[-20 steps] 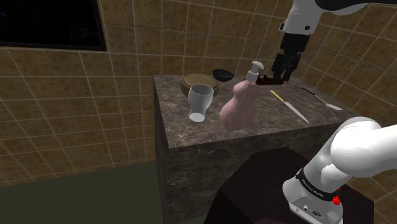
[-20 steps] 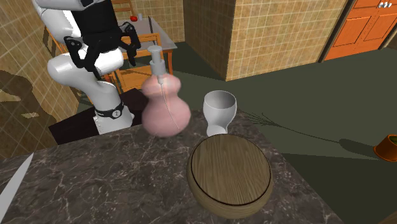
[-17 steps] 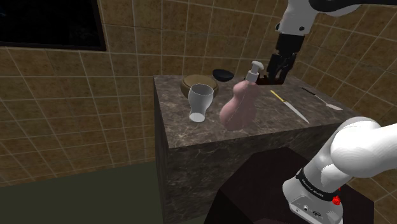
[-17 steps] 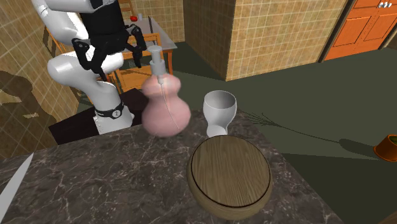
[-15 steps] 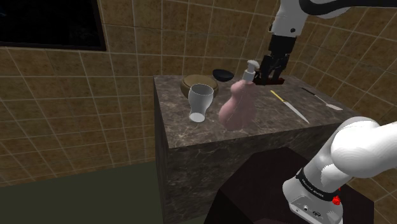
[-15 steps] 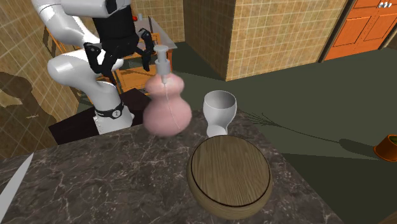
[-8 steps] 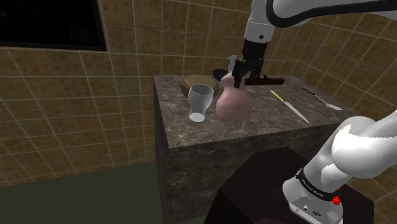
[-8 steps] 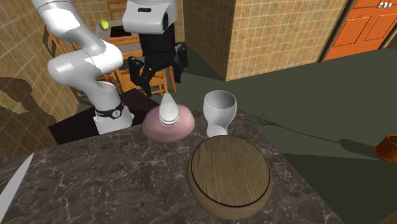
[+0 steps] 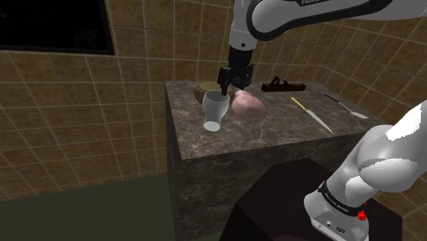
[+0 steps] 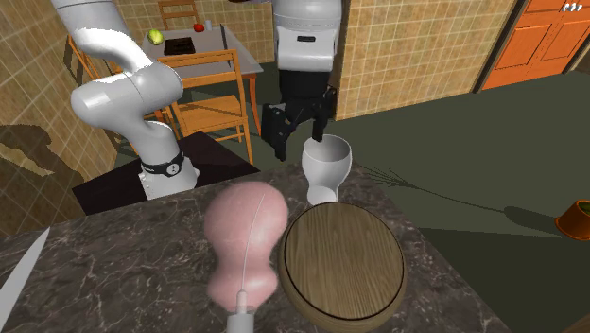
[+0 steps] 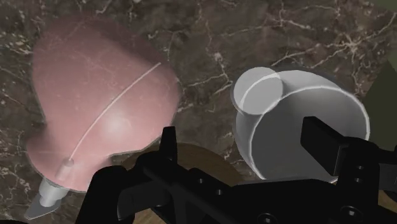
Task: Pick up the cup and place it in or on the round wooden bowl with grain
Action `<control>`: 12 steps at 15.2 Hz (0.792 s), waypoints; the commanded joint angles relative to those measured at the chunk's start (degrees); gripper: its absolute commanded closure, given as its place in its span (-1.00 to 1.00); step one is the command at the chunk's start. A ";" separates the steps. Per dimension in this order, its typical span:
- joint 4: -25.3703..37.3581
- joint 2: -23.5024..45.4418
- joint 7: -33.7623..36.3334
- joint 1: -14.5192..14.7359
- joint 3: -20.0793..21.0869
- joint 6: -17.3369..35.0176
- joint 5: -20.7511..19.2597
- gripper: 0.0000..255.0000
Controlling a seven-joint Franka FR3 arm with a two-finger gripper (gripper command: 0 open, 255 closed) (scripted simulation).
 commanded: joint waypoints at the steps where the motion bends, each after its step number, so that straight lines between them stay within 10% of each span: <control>1: 2.47 3.47 1.76 0.11 0.90 1.51 -1.38 -1.00; 12: -1.91 4.94 2.06 0.06 0.90 7.33 -1.79 -1.00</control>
